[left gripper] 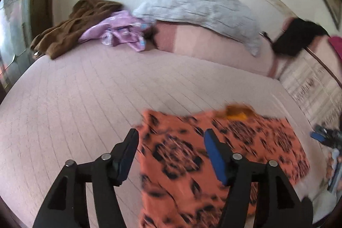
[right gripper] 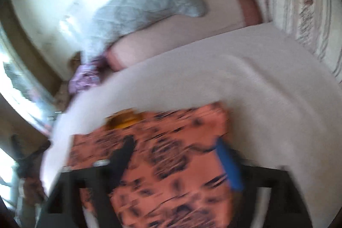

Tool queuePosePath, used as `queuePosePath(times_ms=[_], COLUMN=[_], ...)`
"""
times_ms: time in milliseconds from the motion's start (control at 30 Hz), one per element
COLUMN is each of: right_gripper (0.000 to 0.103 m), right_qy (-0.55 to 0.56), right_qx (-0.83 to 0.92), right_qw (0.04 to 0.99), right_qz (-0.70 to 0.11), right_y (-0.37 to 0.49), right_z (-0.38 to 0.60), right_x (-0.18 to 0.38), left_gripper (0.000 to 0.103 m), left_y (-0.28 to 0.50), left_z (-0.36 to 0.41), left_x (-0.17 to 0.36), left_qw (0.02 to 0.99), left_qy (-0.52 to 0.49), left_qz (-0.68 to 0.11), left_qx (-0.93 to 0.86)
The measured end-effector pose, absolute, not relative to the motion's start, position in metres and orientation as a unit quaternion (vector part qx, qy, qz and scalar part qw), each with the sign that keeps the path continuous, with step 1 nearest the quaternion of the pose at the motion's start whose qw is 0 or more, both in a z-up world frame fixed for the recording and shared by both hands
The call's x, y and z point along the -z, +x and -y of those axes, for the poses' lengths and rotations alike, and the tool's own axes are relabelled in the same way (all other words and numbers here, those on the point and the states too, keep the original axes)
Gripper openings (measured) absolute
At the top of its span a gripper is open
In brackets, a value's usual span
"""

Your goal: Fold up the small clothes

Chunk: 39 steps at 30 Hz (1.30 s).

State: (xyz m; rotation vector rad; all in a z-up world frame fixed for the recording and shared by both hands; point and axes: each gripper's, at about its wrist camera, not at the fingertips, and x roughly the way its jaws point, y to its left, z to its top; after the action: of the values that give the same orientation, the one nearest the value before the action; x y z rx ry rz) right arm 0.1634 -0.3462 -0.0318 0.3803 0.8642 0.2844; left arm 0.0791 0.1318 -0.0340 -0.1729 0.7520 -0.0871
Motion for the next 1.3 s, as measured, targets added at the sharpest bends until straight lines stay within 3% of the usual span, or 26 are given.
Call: queuePosePath(times_ms=[67, 233, 333, 533, 667, 900, 933, 967, 1000, 1067, 1167, 1300], right_gripper=[0.084, 0.081, 0.083, 0.083, 0.083, 0.081, 0.064, 0.018, 0.01, 0.01, 0.01, 0.024], right_qy=[0.208, 0.294, 0.331, 0.364, 0.438, 0.505, 0.501, 0.483, 0.456, 0.38, 0.25, 0.289], right_qx=[-0.15, -0.047, -0.033, -0.059, -0.042, -0.021, -0.015, -0.005, 0.001, 0.018, 0.042, 0.036], right_qw=[0.866, 0.813, 0.817, 0.836, 0.791, 0.765, 0.77, 0.779, 0.786, 0.815, 0.879, 0.845], right_qz=[-0.428, -0.5, -0.472, -0.406, -0.425, -0.399, -0.394, -0.4, -0.417, -0.436, -0.403, -0.448], right_y=[0.155, 0.158, 0.139, 0.066, 0.025, 0.054, 0.058, 0.063, 0.071, 0.079, 0.072, 0.079], right_z=[0.344, 0.379, 0.394, 0.396, 0.391, 0.389, 0.385, 0.381, 0.376, 0.361, 0.336, 0.353], right_x=[0.044, 0.111, 0.1, 0.068, 0.105, 0.146, 0.146, 0.144, 0.142, 0.129, 0.089, 0.139], left_gripper=[0.065, 0.065, 0.066, 0.065, 0.066, 0.066, 0.066, 0.066, 0.065, 0.065, 0.065, 0.066], left_y=[0.074, 0.087, 0.078, 0.045, 0.03, 0.049, 0.053, 0.055, 0.061, 0.063, 0.06, 0.057], left_z=[-0.119, -0.128, -0.148, -0.136, -0.108, -0.057, -0.051, -0.046, -0.041, -0.038, -0.036, -0.041], left_x=[0.043, 0.113, 0.106, 0.068, 0.061, 0.077, 0.082, 0.087, 0.098, 0.105, 0.097, 0.085], left_qw=[0.922, 0.869, 0.868, 0.896, 0.906, 0.903, 0.901, 0.898, 0.89, 0.888, 0.89, 0.898], left_qy=[-0.076, -0.076, -0.135, -0.125, -0.126, -0.122, -0.119, -0.113, -0.098, -0.086, -0.076, -0.078], left_qz=[-0.377, -0.488, -0.478, -0.425, -0.403, -0.409, -0.414, -0.423, -0.444, -0.452, -0.448, -0.433], left_qx=[0.046, -0.003, -0.026, -0.019, 0.016, 0.049, 0.05, 0.047, 0.035, 0.03, 0.03, 0.02])
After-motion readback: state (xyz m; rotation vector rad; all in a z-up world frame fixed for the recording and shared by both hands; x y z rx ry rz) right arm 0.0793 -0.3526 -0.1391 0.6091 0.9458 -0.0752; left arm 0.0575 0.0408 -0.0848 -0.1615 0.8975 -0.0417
